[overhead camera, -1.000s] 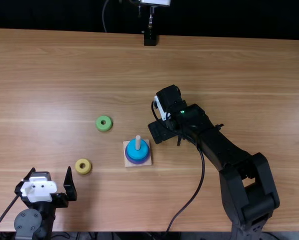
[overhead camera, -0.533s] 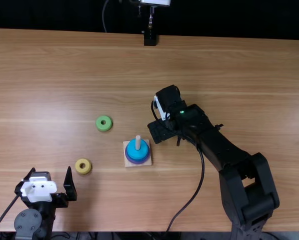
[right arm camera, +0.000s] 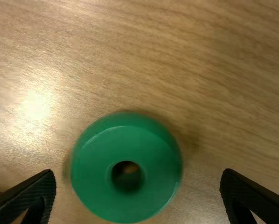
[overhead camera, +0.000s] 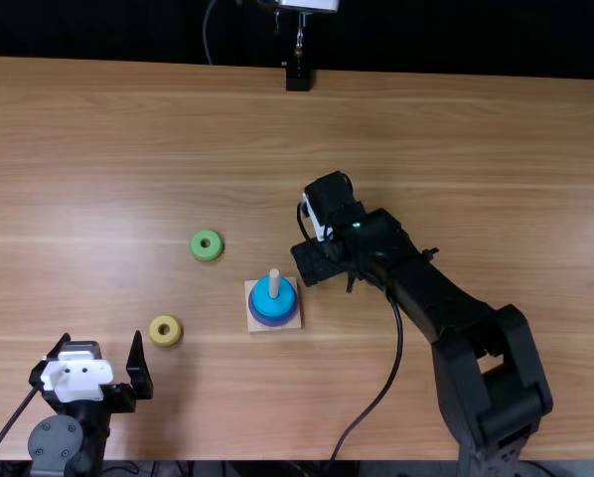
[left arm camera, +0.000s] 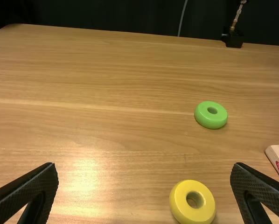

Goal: Build the Hanoi tower: stack the rings onto the peg from bottom to top in this color order: purple, dark blue, light blue, dark green, light green, yellow, orange.

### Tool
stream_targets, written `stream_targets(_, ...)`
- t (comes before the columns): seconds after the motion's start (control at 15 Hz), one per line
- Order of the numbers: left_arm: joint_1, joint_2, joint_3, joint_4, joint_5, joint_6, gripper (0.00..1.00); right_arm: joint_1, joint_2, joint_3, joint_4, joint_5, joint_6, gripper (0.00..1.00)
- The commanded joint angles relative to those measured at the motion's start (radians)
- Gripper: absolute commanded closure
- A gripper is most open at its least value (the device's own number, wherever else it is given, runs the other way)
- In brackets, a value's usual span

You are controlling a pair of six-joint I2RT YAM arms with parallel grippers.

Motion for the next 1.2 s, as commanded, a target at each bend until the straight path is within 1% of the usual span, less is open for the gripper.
stream_targets(0.0, 0.002, -0.012, -0.105, -0.083, -0.006, 0.005, 0.0, 0.011, 0.025, 0.0, 0.001, 0.01, 0.012, 0.6)
stream_targets(0.07, 0.002, -0.012, -0.105, -0.083, -0.006, 0.005, 0.0, 0.013, 0.025, -0.002, -0.001, 0.008, 0.01, 0.67)
stream_targets(0.13, 0.002, -0.012, -0.105, -0.083, -0.006, 0.005, 0.0, 0.015, 0.025, -0.003, -0.003, 0.008, 0.01, 0.78)
stream_targets(0.27, 0.002, -0.012, -0.105, -0.083, -0.006, 0.005, 0.0, 0.015, 0.025, -0.006, -0.004, 0.006, 0.01, 0.8)
stream_targets(0.33, 0.002, -0.012, -0.105, -0.083, -0.006, 0.005, 0.0, 0.015, 0.025, -0.006, -0.006, 0.006, 0.008, 0.85)
stream_targets(0.4, 0.002, -0.012, -0.105, -0.083, -0.006, 0.005, 0.0, 0.015, 0.025, -0.006, -0.006, 0.006, 0.008, 0.94)
stream_targets(0.47, 0.002, -0.012, -0.105, -0.083, -0.006, 0.005, 0.0, 0.015, 0.025, -0.006, -0.006, 0.004, 0.008, 1.0)
stream_targets(0.93, 0.002, -0.012, -0.105, -0.083, -0.006, 0.005, 0.0, 0.013, 0.011, 0.0, -0.017, 0.004, 0.006, 1.0)
stream_targets(1.13, 0.002, -0.012, -0.105, -0.083, -0.006, 0.005, 0.0, 0.013, -0.026, 0.004, -0.073, 0.004, -0.001, 1.0)
